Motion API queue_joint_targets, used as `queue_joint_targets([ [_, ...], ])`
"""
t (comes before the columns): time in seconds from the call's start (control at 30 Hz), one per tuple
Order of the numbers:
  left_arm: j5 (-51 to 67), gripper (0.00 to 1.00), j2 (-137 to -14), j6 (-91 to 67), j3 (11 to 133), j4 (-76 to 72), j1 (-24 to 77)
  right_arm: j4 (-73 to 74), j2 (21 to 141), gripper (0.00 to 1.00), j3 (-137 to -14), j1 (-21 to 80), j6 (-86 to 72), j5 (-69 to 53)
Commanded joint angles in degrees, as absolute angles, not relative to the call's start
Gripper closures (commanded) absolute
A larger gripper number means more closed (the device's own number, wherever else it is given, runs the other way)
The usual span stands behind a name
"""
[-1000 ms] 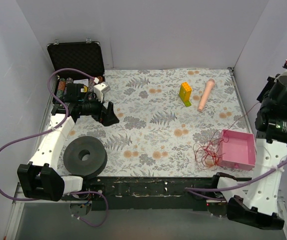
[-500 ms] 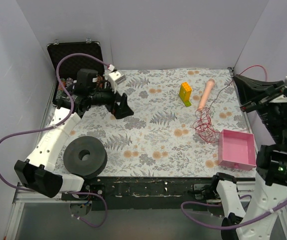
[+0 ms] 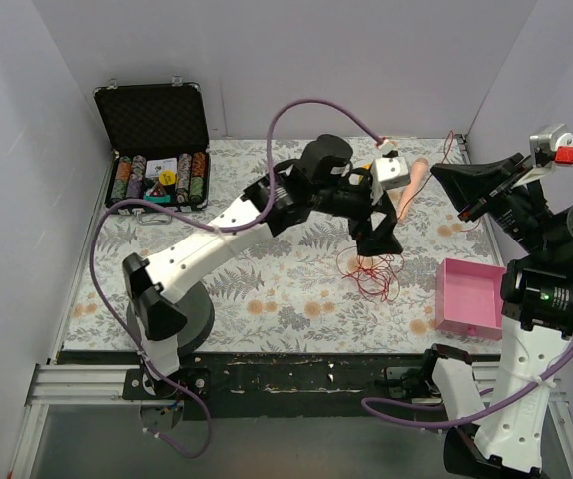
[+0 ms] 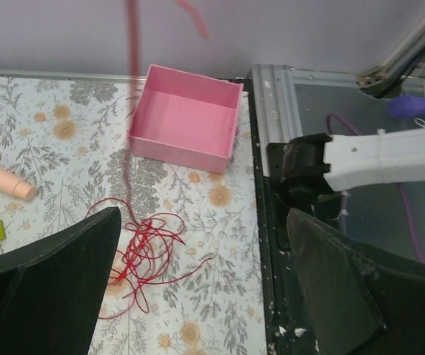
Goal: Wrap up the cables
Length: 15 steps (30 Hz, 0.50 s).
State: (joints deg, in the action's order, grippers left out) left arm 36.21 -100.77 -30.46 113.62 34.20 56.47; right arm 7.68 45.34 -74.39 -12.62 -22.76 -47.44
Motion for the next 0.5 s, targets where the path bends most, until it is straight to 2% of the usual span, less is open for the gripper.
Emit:
queue_joint_targets([
  [0.0,33.21,0.08,-104.67,-33.13,121.80,29.62,56.07,4.31,44.47,0.99,-76.38,-12.48,-24.52,-50.28],
  [0.1,36.91,0.21,-107.31,-36.37,125.50,27.96,56.16,3.43,44.82,0.99,-75.59,-12.48,-25.40,-50.36],
  [0.13,36.83,0.30,-108.10,-37.34,125.94,27.08,56.16,2.99,45.00,0.99,-75.32,-12.48,-25.66,-50.71],
  [0.2,36.21,0.61,-109.16,-38.40,127.00,26.89,56.25,2.90,45.26,0.99,-75.41,-12.48,-25.75,-51.06],
  [0.27,35.25,1.00,-109.16,-38.50,126.74,27.24,56.16,3.34,45.35,0.99,-75.50,-12.48,-25.32,-50.98],
  [0.4,30.96,1.00,-107.32,-40.16,126.21,27.86,56.16,12.44,47.54,0.99,-76.11,-12.39,-21.72,-43.55],
  [0.47,26.13,1.00,-106.70,-42.09,127.52,27.51,56.16,22.63,50.87,0.64,-76.03,-12.39,-18.65,-34.76],
])
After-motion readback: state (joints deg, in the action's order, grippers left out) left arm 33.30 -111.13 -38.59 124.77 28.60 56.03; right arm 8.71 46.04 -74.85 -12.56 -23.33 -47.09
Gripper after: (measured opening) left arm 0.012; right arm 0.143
